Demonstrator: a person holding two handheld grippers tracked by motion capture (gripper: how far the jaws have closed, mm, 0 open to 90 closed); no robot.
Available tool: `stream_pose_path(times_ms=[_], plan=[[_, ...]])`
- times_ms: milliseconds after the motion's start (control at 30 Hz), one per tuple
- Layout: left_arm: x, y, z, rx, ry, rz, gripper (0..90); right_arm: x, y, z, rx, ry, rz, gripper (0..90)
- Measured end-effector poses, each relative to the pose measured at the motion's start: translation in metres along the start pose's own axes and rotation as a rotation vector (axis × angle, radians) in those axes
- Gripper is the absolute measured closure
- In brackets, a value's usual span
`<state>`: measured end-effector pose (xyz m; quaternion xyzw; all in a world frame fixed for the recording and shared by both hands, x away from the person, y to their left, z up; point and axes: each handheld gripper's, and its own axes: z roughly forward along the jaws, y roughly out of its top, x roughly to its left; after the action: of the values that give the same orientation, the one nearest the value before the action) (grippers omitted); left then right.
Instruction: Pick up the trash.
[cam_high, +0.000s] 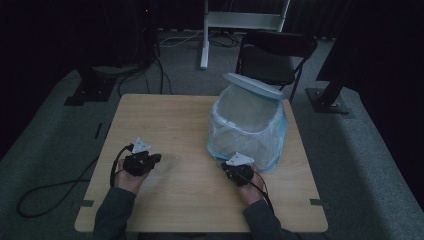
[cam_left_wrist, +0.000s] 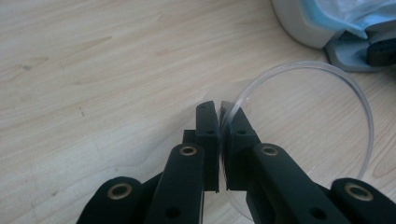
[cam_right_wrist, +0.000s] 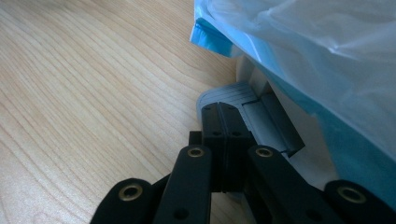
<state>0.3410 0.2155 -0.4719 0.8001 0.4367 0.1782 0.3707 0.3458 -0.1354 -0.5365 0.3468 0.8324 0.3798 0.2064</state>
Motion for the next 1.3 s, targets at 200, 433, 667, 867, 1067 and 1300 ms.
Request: stream_pose_path(times_ms=[200,433,667,867,1067,1300], plan=[[-0.002,0.007,-0.002,-0.021,-0.009,0.007,87.0,0.0,0.0,0.0,0.0,0.0,-0.002,90.0],[-0.007,0.018,-0.004,-0.048,-0.028,0.019,87.0,0.0,0.0,0.0,-0.001,0.001,-0.001,90.0],[-0.012,0.031,-0.008,-0.081,-0.029,0.046,87.0,0.001,0.0,0.0,-0.002,0.003,0.009,90.0],[-0.017,0.04,-0.011,-0.115,-0.038,0.068,87.0,0.001,0.0,0.0,-0.003,0.002,0.009,90.0],[-0.023,0.048,-0.013,-0.144,-0.042,0.086,87.0,0.0,0.0,0.0,-0.013,0.001,-0.002,90.0],[-0.026,0.057,-0.016,-0.175,-0.049,0.098,87.0,0.0,0.0,0.0,-0.01,0.004,0.003,90.0]])
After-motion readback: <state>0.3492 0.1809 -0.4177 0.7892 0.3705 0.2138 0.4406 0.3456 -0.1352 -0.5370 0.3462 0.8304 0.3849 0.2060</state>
